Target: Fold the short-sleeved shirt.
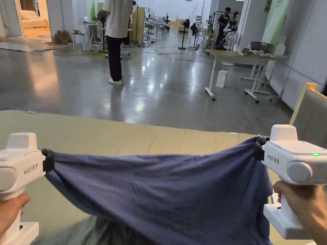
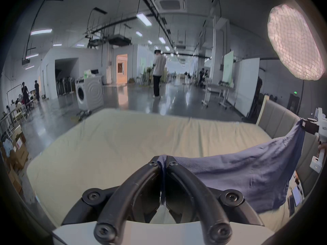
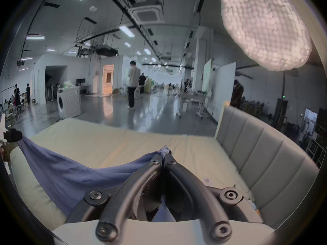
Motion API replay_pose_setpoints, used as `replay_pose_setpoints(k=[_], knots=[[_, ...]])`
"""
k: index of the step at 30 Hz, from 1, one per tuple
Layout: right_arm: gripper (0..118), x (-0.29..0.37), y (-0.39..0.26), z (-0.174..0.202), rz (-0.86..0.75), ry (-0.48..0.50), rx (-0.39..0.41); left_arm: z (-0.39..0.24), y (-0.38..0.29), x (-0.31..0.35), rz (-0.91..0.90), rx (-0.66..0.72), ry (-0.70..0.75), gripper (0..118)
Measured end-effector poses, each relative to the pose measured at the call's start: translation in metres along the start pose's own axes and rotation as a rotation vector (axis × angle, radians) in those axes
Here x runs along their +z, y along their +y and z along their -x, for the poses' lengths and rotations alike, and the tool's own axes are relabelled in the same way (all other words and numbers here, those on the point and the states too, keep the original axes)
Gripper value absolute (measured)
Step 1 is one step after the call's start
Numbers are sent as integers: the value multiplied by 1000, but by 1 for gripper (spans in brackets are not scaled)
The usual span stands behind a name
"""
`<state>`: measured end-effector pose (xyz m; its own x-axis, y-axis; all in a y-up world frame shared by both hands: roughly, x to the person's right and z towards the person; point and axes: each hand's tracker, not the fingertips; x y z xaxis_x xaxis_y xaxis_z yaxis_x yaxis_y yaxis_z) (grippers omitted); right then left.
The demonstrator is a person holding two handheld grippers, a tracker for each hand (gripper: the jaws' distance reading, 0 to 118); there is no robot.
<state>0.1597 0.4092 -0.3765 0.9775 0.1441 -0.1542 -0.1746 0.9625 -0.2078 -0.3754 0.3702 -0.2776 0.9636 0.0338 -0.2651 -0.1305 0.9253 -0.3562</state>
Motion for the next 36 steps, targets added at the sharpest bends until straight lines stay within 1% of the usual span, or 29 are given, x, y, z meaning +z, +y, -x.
replay_pose_setpoints(k=[2,3,4,6,7,9,12,16,23,25,26,28,29,32,33,36], knots=[[1,-6,21,-19,-41,-25,-7,-9,41,-4,-35,-18,-12,5],[1,-5,32,-24,-67,-37,7,-13,55,-5,-47,-30,-2,5],[1,-3,45,-30,-67,-47,-5,-18,73,-6,-67,-39,-7,5],[1,2,68,-36,-109,-88,12,-25,103,-10,-94,-43,-18,5],[1,1,81,-39,-139,-97,42,-30,118,-12,-97,-48,-15,5],[1,-4,99,-45,-125,-115,27,-38,142,-18,-115,-57,-12,5],[1,-4,125,-45,-174,-145,41,-46,169,-30,-118,-90,10,5],[1,-37,157,-51,-199,-166,45,-49,197,-44,-127,-91,17,5],[1,-72,201,-45,-226,-204,38,-55,248,-64,-181,-86,46,5],[1,-80,209,-47,-232,-212,53,-54,262,-68,-195,-91,42,5],[1,-83,210,-48,-245,-217,50,-55,266,-68,-211,-75,45,5],[1,-79,209,-47,-263,-227,77,-55,272,-69,-221,-84,37,5],[1,-79,208,-46,-229,-211,76,-57,272,-70,-229,-91,42,5],[1,-78,208,-44,-222,-204,86,-59,267,-76,-228,-98,42,5],[1,-83,193,-42,-227,-231,102,-59,262,-78,-220,-103,37,5],[1,-84,174,-40,-206,-213,93,-56,240,-85,-193,-131,38,5]])
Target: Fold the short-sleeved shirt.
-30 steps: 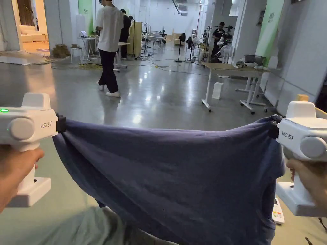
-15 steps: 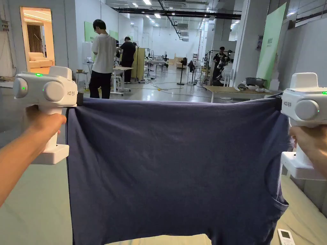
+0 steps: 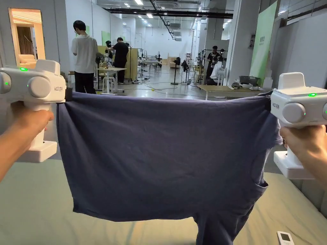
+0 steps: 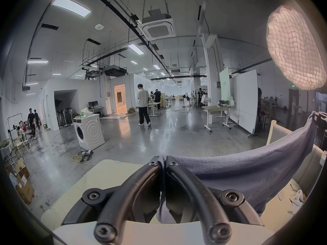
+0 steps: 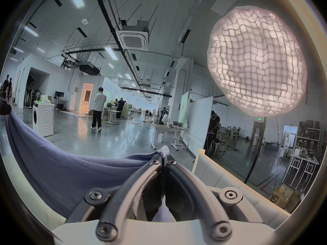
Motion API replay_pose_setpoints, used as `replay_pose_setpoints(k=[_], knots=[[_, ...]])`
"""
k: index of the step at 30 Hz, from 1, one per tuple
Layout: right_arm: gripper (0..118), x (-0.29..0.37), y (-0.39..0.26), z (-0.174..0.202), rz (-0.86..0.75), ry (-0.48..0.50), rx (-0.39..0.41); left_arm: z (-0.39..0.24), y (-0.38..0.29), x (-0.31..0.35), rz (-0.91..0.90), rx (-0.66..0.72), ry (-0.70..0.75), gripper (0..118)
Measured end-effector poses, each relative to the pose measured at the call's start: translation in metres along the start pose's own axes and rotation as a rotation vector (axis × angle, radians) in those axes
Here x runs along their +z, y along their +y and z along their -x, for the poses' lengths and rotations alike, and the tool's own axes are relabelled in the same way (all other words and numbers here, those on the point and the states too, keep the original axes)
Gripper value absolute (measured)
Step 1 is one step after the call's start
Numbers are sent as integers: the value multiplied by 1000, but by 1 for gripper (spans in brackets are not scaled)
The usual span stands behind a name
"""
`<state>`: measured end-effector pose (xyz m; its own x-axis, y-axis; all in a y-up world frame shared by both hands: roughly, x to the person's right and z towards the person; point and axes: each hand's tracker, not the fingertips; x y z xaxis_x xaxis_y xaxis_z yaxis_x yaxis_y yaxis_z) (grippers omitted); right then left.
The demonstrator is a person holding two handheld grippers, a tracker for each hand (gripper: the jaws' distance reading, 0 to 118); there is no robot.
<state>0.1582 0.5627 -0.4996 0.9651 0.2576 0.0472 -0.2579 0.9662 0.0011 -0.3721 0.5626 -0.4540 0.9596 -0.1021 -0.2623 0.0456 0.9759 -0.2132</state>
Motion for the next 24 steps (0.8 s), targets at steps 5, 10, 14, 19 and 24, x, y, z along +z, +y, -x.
replay_pose_setpoints(k=[5,10,14,19,24], knots=[[1,24,-48,2,27,29,-15,5,-61,18,37,9,-26,5],[1,89,-85,6,4,51,17,13,-125,58,65,28,-57,5],[1,135,-115,5,7,65,28,21,-170,97,82,39,-74,5],[1,197,-156,8,56,92,61,32,-223,148,120,83,-93,5],[1,259,-214,11,216,98,77,36,-293,200,261,146,-133,5]])
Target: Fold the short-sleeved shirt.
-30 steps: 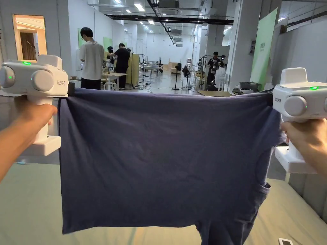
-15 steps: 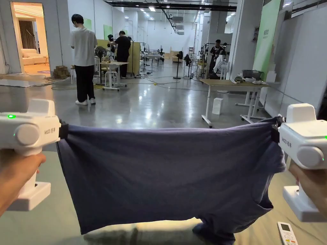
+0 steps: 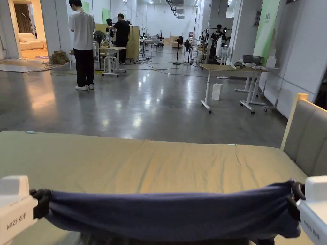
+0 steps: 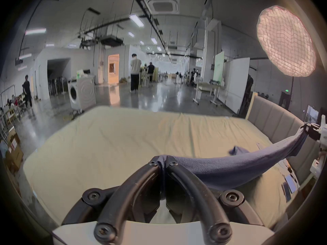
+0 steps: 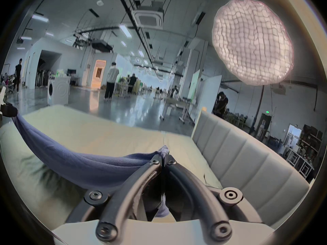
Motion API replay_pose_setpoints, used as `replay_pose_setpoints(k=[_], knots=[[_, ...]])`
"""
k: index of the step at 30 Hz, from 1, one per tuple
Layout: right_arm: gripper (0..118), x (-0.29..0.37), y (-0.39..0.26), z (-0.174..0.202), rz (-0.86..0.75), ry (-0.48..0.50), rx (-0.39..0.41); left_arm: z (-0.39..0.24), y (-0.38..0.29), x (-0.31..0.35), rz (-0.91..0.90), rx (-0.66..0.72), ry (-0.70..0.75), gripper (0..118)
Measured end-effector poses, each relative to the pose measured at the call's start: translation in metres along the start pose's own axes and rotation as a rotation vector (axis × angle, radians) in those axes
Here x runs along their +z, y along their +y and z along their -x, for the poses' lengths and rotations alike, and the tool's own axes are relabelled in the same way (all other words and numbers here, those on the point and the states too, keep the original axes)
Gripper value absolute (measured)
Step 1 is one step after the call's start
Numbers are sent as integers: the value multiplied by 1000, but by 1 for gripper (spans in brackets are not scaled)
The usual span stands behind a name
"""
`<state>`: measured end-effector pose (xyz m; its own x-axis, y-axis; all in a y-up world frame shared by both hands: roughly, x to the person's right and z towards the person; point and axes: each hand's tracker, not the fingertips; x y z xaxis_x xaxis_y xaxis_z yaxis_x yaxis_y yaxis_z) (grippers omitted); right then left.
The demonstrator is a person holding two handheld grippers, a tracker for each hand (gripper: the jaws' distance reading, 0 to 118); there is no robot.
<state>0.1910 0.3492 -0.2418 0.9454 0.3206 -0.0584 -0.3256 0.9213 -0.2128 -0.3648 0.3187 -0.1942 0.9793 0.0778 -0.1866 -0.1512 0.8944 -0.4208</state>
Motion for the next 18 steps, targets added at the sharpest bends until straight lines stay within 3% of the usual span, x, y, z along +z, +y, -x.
replay_pose_setpoints(k=[2,5,8,18], knots=[[1,17,-32,7,77,19,24,-1,-40,12,50,-28,17,5],[1,38,-80,14,194,42,-29,12,-92,17,141,-41,36,5],[1,54,-120,27,293,71,-25,19,-134,20,238,-29,41,5],[2,61,-200,66,638,145,35,27,-207,-16,534,-130,47,5]])
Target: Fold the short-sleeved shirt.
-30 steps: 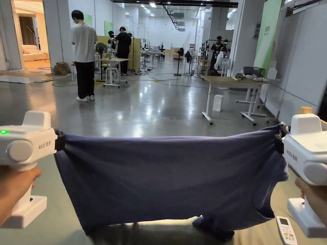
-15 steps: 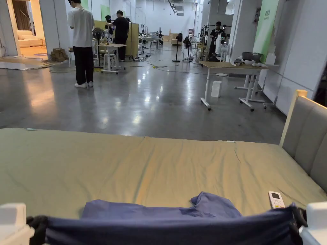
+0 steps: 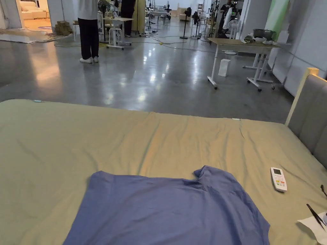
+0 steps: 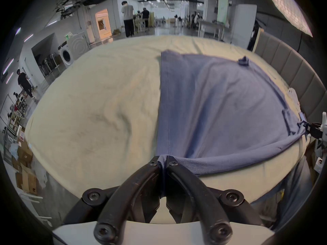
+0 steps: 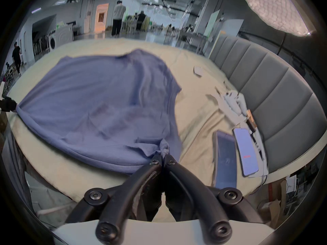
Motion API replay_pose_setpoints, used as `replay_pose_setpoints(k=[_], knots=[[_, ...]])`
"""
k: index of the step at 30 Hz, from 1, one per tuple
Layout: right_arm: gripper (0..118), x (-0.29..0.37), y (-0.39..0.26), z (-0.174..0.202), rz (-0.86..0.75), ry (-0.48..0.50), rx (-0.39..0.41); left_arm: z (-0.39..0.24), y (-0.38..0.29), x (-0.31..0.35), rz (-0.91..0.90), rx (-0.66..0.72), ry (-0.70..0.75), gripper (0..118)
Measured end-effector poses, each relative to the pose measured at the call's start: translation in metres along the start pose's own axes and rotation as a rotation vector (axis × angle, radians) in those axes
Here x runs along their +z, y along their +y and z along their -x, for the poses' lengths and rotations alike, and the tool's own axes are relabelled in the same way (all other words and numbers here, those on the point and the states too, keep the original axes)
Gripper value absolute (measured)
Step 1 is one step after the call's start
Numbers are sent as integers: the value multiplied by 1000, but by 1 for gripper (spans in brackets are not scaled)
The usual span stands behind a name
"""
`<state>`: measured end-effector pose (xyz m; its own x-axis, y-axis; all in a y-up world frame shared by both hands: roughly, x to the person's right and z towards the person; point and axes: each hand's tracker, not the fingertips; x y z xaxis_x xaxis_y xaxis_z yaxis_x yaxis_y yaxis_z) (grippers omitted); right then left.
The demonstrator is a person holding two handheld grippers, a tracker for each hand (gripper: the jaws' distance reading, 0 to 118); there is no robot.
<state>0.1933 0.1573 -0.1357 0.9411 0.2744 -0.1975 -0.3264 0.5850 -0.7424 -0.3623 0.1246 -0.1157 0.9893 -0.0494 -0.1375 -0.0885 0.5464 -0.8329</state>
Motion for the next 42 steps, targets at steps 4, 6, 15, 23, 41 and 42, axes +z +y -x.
replay_pose_setpoints(k=[4,6,15,23,41,42], knots=[[3,-18,-5,2,57,7,-12,-3,-6,-24,28,-40,7,5],[8,-19,-4,5,72,15,-25,-10,-9,-16,14,-42,12,7],[74,1,36,-7,-213,26,-129,-13,24,38,-226,48,-49,68],[77,45,105,15,-662,22,-226,-63,92,111,-625,63,-64,68],[0,67,138,42,-837,-53,-178,-94,112,127,-678,25,-33,0],[0,65,138,42,-831,-52,-180,-90,111,125,-664,33,-35,0]])
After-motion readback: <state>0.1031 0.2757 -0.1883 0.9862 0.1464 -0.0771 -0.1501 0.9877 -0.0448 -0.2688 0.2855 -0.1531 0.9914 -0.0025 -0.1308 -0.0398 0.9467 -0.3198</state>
